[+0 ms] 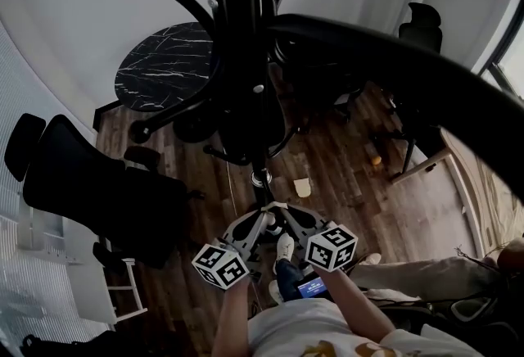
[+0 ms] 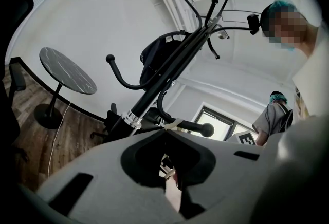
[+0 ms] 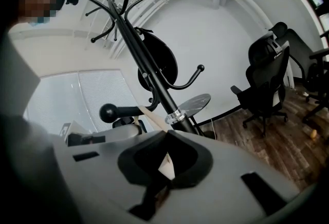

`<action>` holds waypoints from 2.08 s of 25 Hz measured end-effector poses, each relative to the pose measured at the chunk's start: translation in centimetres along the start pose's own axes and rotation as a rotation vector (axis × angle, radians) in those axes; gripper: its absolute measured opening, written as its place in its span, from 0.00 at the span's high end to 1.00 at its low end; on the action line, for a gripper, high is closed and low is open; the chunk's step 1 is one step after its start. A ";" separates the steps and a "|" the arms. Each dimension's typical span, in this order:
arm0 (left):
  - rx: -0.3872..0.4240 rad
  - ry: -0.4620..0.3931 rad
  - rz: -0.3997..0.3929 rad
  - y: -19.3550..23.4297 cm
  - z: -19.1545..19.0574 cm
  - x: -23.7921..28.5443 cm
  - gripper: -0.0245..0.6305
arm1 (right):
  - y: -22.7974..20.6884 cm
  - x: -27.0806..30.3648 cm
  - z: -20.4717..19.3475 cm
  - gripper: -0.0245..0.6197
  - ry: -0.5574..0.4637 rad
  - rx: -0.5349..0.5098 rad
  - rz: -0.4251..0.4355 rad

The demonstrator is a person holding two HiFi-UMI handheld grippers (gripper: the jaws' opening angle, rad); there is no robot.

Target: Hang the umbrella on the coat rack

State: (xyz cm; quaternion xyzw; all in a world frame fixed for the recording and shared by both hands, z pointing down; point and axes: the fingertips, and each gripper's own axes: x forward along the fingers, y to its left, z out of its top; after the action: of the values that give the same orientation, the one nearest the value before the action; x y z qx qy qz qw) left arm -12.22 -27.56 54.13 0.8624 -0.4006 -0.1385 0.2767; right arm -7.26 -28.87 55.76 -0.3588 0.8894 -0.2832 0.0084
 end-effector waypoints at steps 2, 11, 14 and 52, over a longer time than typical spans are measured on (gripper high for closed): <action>-0.001 0.003 0.002 0.2 -0.1 0.1 0.93 | -0.1 0.3 0.0 0.94 0.002 0.001 0.001; -0.014 0.000 0.035 1.8 0.1 0.7 0.93 | -0.7 1.7 -0.1 0.94 0.024 -0.008 0.000; 0.017 0.018 0.058 2.3 0.1 1.1 0.93 | -0.9 2.2 -0.1 0.94 0.035 -0.018 -0.003; 0.437 0.064 0.272 -1.3 0.4 -1.7 0.93 | 2.0 -3.7 -0.3 0.94 0.042 -0.323 -0.110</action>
State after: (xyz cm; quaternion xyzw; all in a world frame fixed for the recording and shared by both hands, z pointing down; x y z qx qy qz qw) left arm -12.74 -25.71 53.06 0.8438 -0.5245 0.0173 0.1123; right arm -5.90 -25.20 54.25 -0.3976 0.9023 -0.1441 -0.0834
